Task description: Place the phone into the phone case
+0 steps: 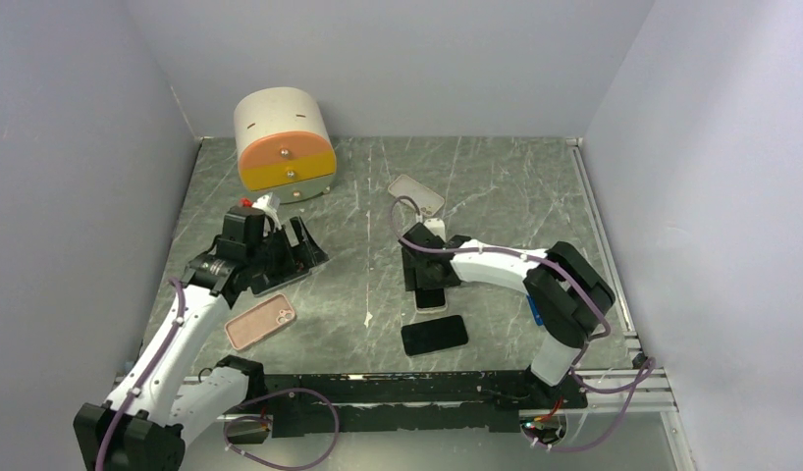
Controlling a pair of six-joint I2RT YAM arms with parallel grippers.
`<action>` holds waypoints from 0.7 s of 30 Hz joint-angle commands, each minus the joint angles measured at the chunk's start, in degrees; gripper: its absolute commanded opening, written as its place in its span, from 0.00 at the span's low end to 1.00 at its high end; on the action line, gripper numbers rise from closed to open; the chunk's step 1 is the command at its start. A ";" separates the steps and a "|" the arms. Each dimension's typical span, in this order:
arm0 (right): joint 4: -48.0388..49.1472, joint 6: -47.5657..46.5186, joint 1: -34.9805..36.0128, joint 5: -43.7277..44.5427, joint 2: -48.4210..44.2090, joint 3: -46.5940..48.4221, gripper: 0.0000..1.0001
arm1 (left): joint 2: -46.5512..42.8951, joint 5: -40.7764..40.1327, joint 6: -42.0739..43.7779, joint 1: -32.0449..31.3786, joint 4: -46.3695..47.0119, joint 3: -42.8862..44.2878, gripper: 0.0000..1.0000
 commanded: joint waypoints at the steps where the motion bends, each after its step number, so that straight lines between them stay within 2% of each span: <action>1: 6.64 -0.96 3.07 -0.15 1.30 1.72 0.60 | 2.14 4.46 -4.40 0.20 4.79 -1.30 0.87; 5: 13.80 -2.19 3.69 -0.92 -1.65 -1.29 0.55 | 5.10 6.61 -6.61 0.20 7.79 -3.41 0.86; 12: 23.33 -6.08 4.43 -2.98 -9.53 -8.30 0.53 | 10.89 16.72 -10.44 0.20 16.20 -5.43 0.83; 21: 31.27 -7.97 5.74 -3.57 -16.91 -14.15 0.52 | 18.17 24.92 -15.13 0.11 35.73 -8.98 0.87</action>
